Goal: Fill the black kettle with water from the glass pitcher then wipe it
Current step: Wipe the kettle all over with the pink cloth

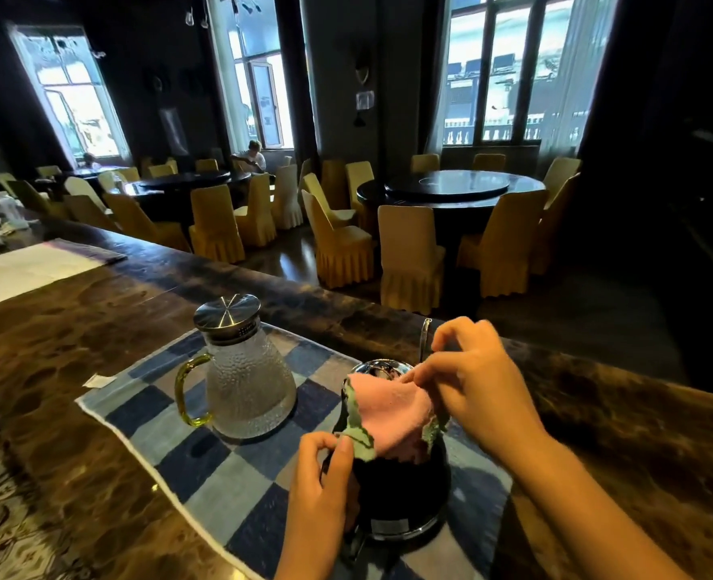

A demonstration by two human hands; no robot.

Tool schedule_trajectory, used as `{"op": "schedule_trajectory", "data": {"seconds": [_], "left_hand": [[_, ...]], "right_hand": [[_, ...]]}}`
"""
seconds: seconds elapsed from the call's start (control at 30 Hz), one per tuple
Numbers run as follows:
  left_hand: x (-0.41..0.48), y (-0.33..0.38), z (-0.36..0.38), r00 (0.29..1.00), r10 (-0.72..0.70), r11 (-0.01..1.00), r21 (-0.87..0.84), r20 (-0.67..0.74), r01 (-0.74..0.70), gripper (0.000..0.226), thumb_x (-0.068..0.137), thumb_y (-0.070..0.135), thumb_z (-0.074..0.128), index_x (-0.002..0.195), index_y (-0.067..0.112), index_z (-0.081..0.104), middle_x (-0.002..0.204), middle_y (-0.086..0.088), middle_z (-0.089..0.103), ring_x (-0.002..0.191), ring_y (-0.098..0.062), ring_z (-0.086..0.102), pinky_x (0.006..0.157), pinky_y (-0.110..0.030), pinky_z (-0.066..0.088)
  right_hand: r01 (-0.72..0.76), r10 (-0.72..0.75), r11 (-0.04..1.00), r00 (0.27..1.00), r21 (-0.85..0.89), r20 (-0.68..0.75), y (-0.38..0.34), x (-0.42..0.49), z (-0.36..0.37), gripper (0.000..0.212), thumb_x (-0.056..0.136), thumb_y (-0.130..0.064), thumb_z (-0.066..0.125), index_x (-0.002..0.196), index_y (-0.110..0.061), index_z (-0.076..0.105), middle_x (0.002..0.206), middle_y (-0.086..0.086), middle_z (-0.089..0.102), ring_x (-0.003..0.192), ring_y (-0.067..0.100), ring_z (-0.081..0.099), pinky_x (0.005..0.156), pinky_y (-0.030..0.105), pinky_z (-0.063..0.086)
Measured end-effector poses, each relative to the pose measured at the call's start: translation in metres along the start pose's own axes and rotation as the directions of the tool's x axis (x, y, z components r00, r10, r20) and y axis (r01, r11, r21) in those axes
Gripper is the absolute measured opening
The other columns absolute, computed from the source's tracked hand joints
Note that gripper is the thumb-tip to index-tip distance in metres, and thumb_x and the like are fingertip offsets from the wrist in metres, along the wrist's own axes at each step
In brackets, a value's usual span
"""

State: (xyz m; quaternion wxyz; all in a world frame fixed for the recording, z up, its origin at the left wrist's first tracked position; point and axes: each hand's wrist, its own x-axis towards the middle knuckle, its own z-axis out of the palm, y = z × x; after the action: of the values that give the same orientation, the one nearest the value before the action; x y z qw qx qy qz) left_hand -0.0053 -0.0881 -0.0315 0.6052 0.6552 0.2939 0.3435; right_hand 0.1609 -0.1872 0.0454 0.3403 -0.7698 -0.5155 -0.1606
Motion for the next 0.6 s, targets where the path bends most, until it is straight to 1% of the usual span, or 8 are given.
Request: {"op": "schedule_trajectory", "data": {"seconds": [0.07,0.17,0.23,0.37,0.43,0.47,0.53,0.6], "left_hand": [[0.002,0.002,0.002,0.998,0.002,1.000,-0.012,0.057,-0.001,0.033,0.082,0.049,0.048,0.055,0.030,0.053,0.042,0.003,0.039,0.039,-0.011,0.034,0.041,-0.024,0.027],[0.007,0.000,0.003,0.994,-0.017,0.999,-0.033,0.105,0.021,0.046,0.096,0.027,0.042,0.051,0.022,0.050,0.041,0.004,0.034,0.038,-0.009,0.028,0.037,-0.020,0.024],[0.006,0.000,0.002,0.992,-0.047,0.995,-0.084,0.120,0.057,0.037,0.096,0.025,0.041,0.061,0.015,0.042,0.045,0.001,0.028,0.039,-0.011,0.023,0.036,-0.020,0.022],[0.005,0.000,0.002,0.991,-0.073,0.989,-0.120,0.109,0.086,0.028,0.097,0.027,0.039,0.077,0.008,0.044,0.050,-0.006,0.022,0.042,-0.013,0.020,0.038,-0.021,0.017],[0.004,0.000,0.003,0.993,-0.077,0.988,-0.126,0.094,0.089,0.028,0.095,0.028,0.039,0.078,0.008,0.045,0.050,-0.006,0.022,0.043,-0.012,0.021,0.038,-0.023,0.016],[0.003,0.001,0.003,0.994,-0.077,0.989,-0.124,0.082,0.087,0.028,0.095,0.029,0.039,0.077,0.008,0.045,0.050,-0.006,0.022,0.042,-0.012,0.021,0.038,-0.023,0.016],[0.002,0.001,0.004,0.995,-0.072,0.990,-0.118,0.073,0.080,0.029,0.094,0.029,0.039,0.077,0.007,0.045,0.048,-0.004,0.024,0.042,-0.012,0.022,0.037,-0.021,0.018],[0.001,0.001,0.004,0.996,-0.064,0.992,-0.109,0.063,0.071,0.030,0.095,0.029,0.039,0.076,0.007,0.046,0.048,-0.004,0.026,0.041,-0.013,0.023,0.036,-0.021,0.019]], "right_hand": [[-0.035,0.034,0.999,0.999,0.031,0.035,-0.013,-0.010,0.007,0.019,0.083,-0.039,0.061,0.096,-0.031,0.073,0.107,-0.010,0.050,0.101,0.010,0.040,0.078,0.030,0.043],[-0.104,0.107,0.994,0.987,-0.026,0.122,-0.022,-0.026,0.024,0.057,0.082,-0.070,0.030,0.123,-0.037,0.052,0.133,-0.020,0.035,0.122,0.004,0.025,0.090,0.030,0.030],[-0.139,0.140,0.990,0.972,-0.015,0.189,-0.018,-0.023,0.029,0.058,0.088,-0.066,0.027,0.136,-0.039,0.040,0.144,-0.018,0.028,0.133,0.004,0.017,0.101,0.031,0.026],[-0.230,0.078,0.908,0.914,0.350,0.397,-0.005,0.010,0.041,0.033,0.101,-0.030,0.037,0.130,-0.029,0.053,0.143,-0.009,0.043,0.136,0.003,0.027,0.111,0.014,0.013],[-0.425,0.103,0.743,0.836,0.516,0.539,-0.001,0.025,0.043,0.032,0.102,-0.027,0.038,0.129,-0.027,0.053,0.137,-0.014,0.050,0.132,-0.001,0.039,0.108,0.013,0.026],[-0.458,0.091,0.691,0.822,0.559,0.562,0.001,0.030,0.044,0.030,0.101,-0.028,0.038,0.126,-0.029,0.055,0.128,-0.020,0.055,0.122,-0.008,0.048,0.099,0.007,0.034],[-0.436,0.066,0.691,0.833,0.576,0.550,0.001,0.038,0.045,0.028,0.100,-0.029,0.040,0.117,-0.033,0.062,0.113,-0.027,0.061,0.105,-0.015,0.056,0.085,0.002,0.040],[-0.424,0.113,0.657,0.873,0.623,0.475,0.000,0.037,0.053,0.028,0.097,-0.030,0.045,0.108,-0.028,0.071,0.108,-0.014,0.071,0.104,-0.002,0.063,0.092,0.017,0.047]]}}
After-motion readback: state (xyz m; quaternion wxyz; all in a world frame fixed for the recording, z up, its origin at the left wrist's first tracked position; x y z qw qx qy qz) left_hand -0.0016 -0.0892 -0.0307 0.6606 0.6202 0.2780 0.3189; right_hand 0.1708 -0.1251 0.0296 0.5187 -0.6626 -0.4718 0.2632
